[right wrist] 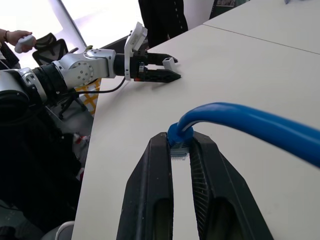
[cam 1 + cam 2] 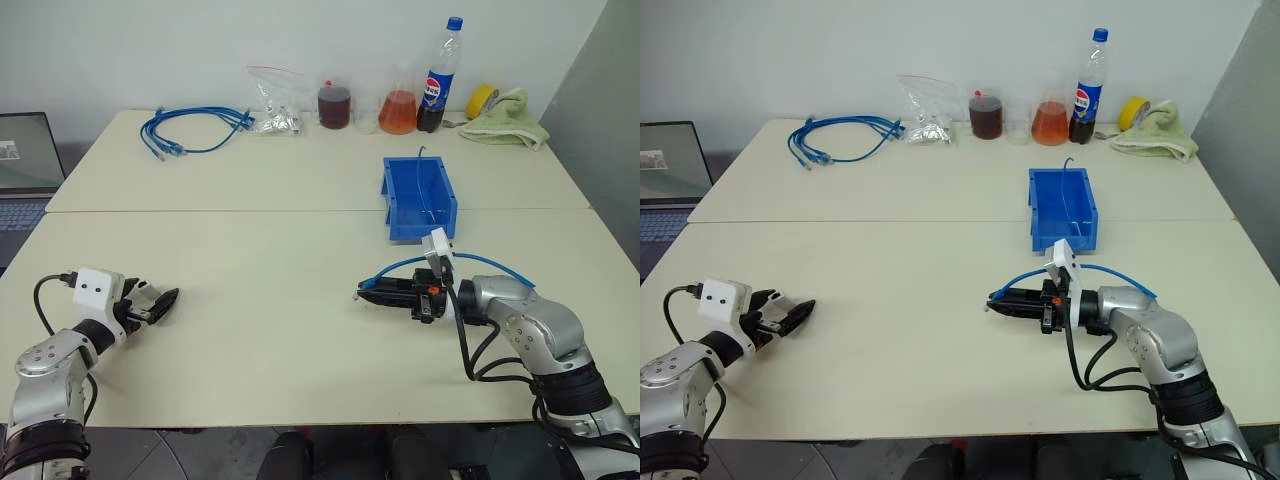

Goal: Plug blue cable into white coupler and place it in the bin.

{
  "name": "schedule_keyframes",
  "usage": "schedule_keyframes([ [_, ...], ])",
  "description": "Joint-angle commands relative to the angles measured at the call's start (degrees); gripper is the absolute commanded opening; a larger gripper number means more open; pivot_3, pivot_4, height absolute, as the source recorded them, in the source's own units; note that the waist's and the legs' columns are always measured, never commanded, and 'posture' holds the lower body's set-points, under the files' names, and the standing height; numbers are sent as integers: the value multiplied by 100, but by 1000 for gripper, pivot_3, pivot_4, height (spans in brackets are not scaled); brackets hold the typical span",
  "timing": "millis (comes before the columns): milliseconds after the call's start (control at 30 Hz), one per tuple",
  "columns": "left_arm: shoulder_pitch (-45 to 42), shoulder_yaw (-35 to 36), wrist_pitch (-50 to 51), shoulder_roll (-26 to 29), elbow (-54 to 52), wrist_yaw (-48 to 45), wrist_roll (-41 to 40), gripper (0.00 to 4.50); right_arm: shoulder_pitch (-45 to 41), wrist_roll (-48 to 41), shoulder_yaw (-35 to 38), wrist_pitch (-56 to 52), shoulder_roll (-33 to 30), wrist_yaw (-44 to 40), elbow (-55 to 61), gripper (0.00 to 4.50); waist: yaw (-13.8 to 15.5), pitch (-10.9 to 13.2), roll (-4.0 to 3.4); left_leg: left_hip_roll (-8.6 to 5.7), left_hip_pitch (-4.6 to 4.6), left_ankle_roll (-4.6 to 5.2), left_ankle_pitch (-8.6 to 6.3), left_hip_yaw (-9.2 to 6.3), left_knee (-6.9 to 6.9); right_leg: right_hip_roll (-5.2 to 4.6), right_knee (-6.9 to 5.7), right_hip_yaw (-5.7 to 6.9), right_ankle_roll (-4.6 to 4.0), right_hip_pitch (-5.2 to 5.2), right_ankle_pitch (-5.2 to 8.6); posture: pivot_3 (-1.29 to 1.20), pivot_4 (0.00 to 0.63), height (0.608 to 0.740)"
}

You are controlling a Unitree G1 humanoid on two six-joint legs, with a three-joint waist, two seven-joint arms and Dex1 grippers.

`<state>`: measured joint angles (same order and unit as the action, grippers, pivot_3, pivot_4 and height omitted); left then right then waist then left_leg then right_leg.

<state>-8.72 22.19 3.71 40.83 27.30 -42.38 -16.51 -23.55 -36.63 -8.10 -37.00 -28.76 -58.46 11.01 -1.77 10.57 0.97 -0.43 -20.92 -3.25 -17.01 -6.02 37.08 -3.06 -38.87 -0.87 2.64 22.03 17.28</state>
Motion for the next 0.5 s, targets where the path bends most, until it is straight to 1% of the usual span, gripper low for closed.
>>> schedule_keyframes([
  [33,86,-102,67,49,-124,-119,20,3477,-52,3,66,42,3,16,180,197,-2,0,0,0,0,0,0,0,0,0,-1,0,0,0,0,0,150,740],
  [100,130,-107,116,16,-184,-107,2,3064,-51,3,71,40,1,20,183,197,-2,0,0,2,0,0,0,0,1,-1,-2,-1,0,0,0,0,150,740],
  [167,157,-97,143,-11,-222,-58,2,2560,-52,6,75,41,1,25,182,197,-2,0,0,2,0,-1,0,0,1,-2,-2,-2,0,0,0,0,150,740],
  [233,185,-93,157,-31,-265,-12,8,2169,-53,9,79,43,0,32,180,197,-2,0,0,2,0,-1,0,-1,0,-2,-3,-1,0,1,0,0,150,740],
  [300,245,-62,246,-86,-400,54,-40,1664,-46,7,87,44,-4,37,189,197,-3,0,0,2,1,-1,1,0,0,-1,-4,-1,0,1,0,0,150,740],
  [367,388,-20,393,-162,-665,158,-94,1321,-34,0,98,40,-12,45,206,197,-5,0,0,2,1,-1,1,0,0,-1,-5,-2,0,2,0,0,150,740],
  [467,754,17,694,-351,-1306,364,-210,686,-8,-8,115,40,-29,55,229,197,-16,0,0,9,3,-2,1,1,1,-3,-6,-9,0,2,0,0,150,740],
  [500,927,10,826,-446,-1630,474,-246,609,15,-11,120,40,-44,54,251,197,-16,0,-1,9,3,-2,1,1,1,-4,-6,-9,0,2,0,0,150,740],
])
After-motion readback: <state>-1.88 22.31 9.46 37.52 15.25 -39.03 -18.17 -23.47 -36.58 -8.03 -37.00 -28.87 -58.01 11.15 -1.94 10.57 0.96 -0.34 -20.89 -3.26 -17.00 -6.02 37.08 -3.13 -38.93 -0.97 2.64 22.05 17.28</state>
